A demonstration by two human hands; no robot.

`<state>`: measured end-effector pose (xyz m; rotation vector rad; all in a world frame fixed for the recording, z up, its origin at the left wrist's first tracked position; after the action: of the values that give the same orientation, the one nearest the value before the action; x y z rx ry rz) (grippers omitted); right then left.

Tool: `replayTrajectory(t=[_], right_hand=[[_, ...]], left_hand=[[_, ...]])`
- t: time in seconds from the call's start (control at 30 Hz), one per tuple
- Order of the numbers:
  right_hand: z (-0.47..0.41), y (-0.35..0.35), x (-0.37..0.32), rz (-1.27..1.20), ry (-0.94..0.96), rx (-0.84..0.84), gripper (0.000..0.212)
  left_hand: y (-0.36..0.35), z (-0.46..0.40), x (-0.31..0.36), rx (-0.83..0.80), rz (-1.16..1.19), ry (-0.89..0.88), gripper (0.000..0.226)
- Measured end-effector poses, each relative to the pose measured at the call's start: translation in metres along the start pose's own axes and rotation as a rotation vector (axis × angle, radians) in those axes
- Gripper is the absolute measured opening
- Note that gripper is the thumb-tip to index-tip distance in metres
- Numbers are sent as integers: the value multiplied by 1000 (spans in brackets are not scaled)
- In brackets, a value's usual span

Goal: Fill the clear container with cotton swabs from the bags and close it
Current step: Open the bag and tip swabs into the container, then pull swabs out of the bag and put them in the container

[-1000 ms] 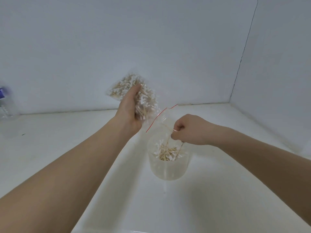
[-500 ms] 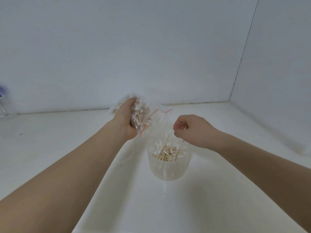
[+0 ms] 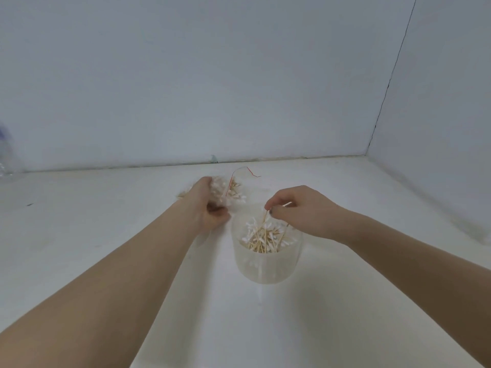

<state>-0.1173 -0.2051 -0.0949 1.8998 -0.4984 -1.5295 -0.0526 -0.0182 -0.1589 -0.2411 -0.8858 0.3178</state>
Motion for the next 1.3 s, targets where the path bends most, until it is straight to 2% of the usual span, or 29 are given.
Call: replayTrajectory(t=[0.07, 0.17, 0.3, 0.43, 0.5, 0.57, 0.6, 0.67, 0.73, 0.87, 1.0, 1.13, 1.3], right_hand=[[2, 2, -3, 23, 20, -8, 12], [3, 6, -6, 130, 47, -19, 11], [7, 2, 3, 247, -25, -122, 27], [11, 11, 5, 317, -30, -88, 40], [14, 17, 7, 336, -38, -98, 42], [18, 21, 10, 331, -49, -115, 41], [19, 23, 11, 324, -54, -118, 40], [22, 26, 11, 320, -56, -113, 37], [24, 27, 9, 343, -48, -97, 37], [31, 29, 7, 347, -37, -42, 38], [40, 32, 0, 309, -20, 17, 32], [52, 41, -30, 492, 92, 167, 25], [59, 22, -39, 257, 92, 96, 28]], left_hand=[[3, -1, -1, 25, -106, -3, 16], [9, 0, 5, 53, -244, -8, 28], [12, 18, 8, 77, -539, -20, 55], [6, 36, 6, 116, -789, -148, 66], [-3, 45, -5, 47, -866, -218, 80], [-17, 52, -20, -61, -1009, -287, 110], [-27, 60, -33, -141, -1094, -306, 114], [-41, 75, -58, -272, -1202, -344, 104], [-43, 79, -69, -292, -1224, -402, 99], [-39, 81, -64, -287, -1047, -549, 94], [-39, 98, -48, -247, -1028, -772, 104], [-40, 111, -39, -202, -1124, -899, 119], [-45, 123, -37, -213, -1169, -985, 115]])
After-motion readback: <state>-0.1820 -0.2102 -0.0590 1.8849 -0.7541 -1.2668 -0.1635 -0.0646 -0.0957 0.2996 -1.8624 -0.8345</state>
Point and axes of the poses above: each hand's wrist, its own z-axis away from the middle knuckle, its own y-axis out of the back of the hand, x = y × z, the point moved 10 cm from there along -z, towards the middle knuckle, and after that the axes turned 9 degrees about y, right-handed, at the moved point
